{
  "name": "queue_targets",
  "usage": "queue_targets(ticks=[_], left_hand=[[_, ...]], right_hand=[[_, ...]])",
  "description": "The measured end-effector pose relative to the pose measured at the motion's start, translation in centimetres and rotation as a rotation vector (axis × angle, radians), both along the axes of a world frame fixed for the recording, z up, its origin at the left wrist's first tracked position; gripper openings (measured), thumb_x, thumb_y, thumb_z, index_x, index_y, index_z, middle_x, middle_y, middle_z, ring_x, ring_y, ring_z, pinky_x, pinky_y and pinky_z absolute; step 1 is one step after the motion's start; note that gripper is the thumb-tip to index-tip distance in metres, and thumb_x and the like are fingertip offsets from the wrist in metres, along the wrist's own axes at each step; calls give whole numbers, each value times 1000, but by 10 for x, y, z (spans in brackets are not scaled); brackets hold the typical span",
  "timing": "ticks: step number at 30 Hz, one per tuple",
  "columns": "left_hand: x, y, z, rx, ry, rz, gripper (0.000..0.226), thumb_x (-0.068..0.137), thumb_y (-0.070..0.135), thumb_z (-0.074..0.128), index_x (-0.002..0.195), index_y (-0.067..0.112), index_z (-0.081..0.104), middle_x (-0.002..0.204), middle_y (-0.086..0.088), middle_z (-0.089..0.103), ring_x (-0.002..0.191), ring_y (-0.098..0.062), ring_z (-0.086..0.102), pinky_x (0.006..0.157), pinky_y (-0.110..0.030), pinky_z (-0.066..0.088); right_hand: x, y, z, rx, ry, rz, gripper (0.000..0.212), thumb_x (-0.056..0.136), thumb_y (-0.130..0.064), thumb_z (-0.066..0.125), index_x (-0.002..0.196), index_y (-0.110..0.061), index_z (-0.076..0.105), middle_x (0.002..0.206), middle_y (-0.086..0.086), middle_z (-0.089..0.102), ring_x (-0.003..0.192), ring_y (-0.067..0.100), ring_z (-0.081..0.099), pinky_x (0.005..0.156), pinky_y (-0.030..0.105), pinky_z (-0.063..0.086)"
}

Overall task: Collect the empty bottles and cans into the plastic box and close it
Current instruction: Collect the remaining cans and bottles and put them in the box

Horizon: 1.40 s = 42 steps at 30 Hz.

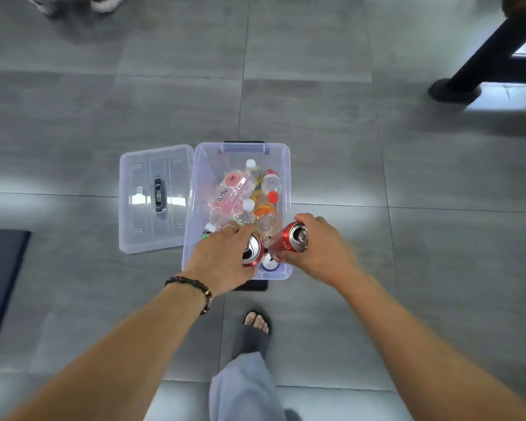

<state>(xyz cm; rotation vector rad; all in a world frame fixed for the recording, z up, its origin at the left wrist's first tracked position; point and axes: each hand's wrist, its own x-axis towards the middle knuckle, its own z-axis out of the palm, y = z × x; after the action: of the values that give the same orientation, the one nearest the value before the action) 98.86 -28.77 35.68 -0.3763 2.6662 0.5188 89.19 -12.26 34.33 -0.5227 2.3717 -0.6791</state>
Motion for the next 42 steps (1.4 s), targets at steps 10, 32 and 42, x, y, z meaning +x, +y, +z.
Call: queue_targets(ticks=[10, 32, 42], left_hand=[[-19, -41, -175, 17, -85, -182, 58, 77, 32, 69, 125, 26, 38, 111, -1, 55, 99, -23, 59, 75, -40, 55], [-1, -325, -93, 68, -116, -565, 56, 90, 40, 52, 139, 24, 30, 138, 0, 42, 118, -22, 47, 90, -38, 48], [-48, -486, -103, -149, -168, -883, 60, 90, 41, 52, 142, 26, 27, 141, 2, 40, 122, -19, 44, 81, -32, 47]], right_hand=[[2, -51, -161, 172, -83, 95, 69, 73, -43, 77, 130, -25, 42, 115, 8, 54, 101, 29, 59, 86, 40, 51], [61, -293, -79, 89, -20, -379, 61, 81, -28, 69, 136, -17, 43, 125, 9, 51, 111, 29, 52, 89, 38, 46], [88, -420, -121, -5, -107, -820, 62, 83, -30, 67, 138, -15, 42, 130, 8, 49, 118, 26, 50, 94, 34, 41]])
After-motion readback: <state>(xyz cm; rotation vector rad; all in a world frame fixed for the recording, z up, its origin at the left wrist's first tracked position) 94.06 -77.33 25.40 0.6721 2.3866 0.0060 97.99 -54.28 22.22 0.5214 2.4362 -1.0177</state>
